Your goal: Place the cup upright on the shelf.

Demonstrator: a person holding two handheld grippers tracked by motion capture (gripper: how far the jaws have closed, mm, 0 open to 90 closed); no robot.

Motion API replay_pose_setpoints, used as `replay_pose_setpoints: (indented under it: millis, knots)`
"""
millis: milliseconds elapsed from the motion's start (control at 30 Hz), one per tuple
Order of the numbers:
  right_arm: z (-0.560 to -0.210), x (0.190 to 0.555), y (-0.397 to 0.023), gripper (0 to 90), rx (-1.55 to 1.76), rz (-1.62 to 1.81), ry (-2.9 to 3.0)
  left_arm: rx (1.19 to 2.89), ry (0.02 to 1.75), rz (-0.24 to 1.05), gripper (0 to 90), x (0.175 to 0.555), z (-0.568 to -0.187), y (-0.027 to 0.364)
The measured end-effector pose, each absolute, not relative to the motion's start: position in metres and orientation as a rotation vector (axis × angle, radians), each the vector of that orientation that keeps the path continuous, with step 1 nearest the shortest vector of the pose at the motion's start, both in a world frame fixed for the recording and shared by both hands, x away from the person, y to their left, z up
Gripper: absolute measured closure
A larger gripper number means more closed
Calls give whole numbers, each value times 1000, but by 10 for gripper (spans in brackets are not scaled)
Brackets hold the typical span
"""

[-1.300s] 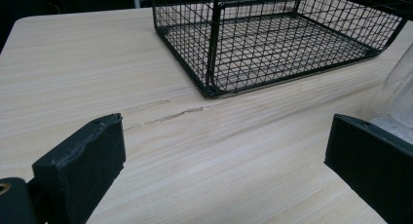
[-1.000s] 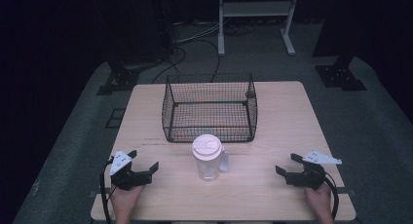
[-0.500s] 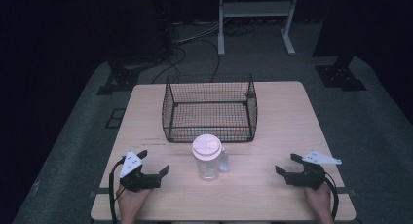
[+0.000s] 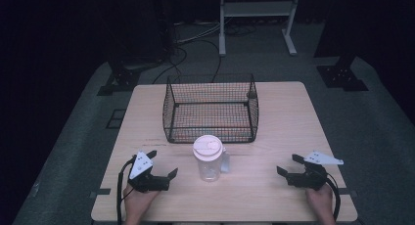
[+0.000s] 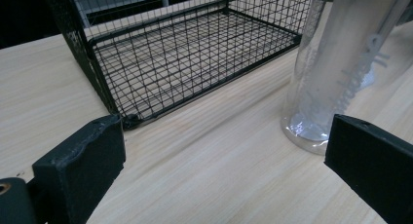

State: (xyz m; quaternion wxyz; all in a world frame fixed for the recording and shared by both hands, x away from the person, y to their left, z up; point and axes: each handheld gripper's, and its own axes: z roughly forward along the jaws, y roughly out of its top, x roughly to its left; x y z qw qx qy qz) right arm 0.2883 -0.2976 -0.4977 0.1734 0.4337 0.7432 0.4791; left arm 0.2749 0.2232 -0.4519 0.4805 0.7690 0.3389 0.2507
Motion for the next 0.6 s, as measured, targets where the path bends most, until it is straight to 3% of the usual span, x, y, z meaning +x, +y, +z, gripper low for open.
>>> replay_pose_setpoints:
  millis: [600]
  knots:
    - [-498,289,-297,129,1219,1361,2113,1927,693,538,3,268,-427,208]
